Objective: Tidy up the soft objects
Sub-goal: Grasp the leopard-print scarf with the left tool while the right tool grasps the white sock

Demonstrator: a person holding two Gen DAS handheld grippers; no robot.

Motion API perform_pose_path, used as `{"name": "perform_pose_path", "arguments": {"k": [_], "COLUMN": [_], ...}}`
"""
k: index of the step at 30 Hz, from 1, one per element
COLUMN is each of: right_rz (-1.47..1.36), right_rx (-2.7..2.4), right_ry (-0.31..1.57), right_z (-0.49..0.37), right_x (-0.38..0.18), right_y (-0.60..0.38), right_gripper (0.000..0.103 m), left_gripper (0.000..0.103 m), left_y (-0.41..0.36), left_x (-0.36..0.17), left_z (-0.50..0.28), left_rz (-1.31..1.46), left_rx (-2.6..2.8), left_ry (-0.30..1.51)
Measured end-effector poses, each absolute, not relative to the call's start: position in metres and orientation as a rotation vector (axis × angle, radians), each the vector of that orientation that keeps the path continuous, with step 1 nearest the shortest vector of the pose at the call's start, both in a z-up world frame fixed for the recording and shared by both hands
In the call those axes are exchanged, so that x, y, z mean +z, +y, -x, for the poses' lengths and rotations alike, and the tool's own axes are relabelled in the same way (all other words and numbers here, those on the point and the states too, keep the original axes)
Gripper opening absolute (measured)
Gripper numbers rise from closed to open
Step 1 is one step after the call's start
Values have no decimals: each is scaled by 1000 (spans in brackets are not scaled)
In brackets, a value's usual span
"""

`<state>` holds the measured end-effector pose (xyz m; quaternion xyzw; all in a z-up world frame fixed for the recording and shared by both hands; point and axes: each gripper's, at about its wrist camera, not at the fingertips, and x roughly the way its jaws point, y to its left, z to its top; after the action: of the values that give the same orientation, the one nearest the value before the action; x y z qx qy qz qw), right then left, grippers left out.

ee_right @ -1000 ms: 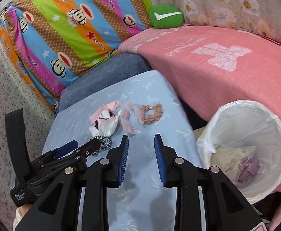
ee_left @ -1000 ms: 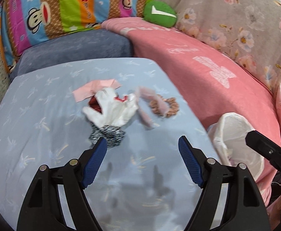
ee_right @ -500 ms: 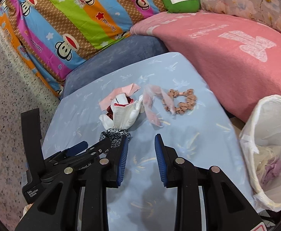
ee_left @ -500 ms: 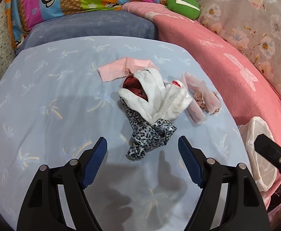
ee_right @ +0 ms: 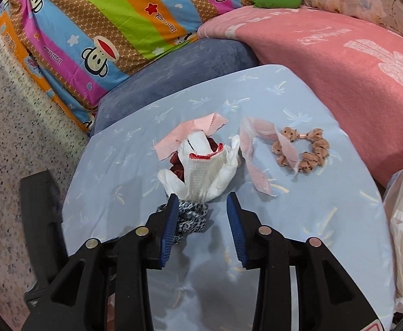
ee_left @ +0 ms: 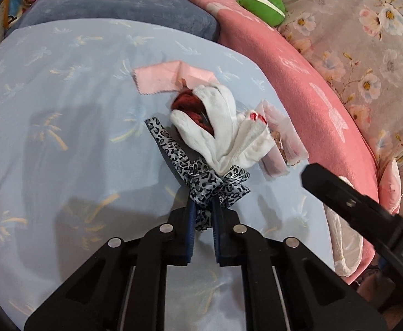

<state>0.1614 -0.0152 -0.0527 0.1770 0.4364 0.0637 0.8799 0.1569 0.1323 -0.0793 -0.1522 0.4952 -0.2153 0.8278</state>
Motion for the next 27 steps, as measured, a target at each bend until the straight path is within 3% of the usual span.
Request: {"name": "perform_pose_path", "arguments": {"k": [6,15,16,19,27], "right_rz": [-384,-387,-388,-393,-368], "right_rx": [125,109,93,73,111], "right_ry": [924,945,952,973,877], "right_z": [-182,-207,-209,-210,-191], "right_x": [-66,-82,-85,-92,-57], "right_y": [-4,9,8,5,-1], "right_gripper": [43,43,39,12,7], "left_gripper": [10,10,10,10,10], "left_y": [157,166,166,167,159], "left_x": [-64,-52,-52,-49,-32], "left_z": [-154,-159,-160,-162,-157], "left_rz": [310,222,219,211,170], "left_rx": [-391,-299,-297,-293,-292], "left_ry": [994,938,934,927,881]}}
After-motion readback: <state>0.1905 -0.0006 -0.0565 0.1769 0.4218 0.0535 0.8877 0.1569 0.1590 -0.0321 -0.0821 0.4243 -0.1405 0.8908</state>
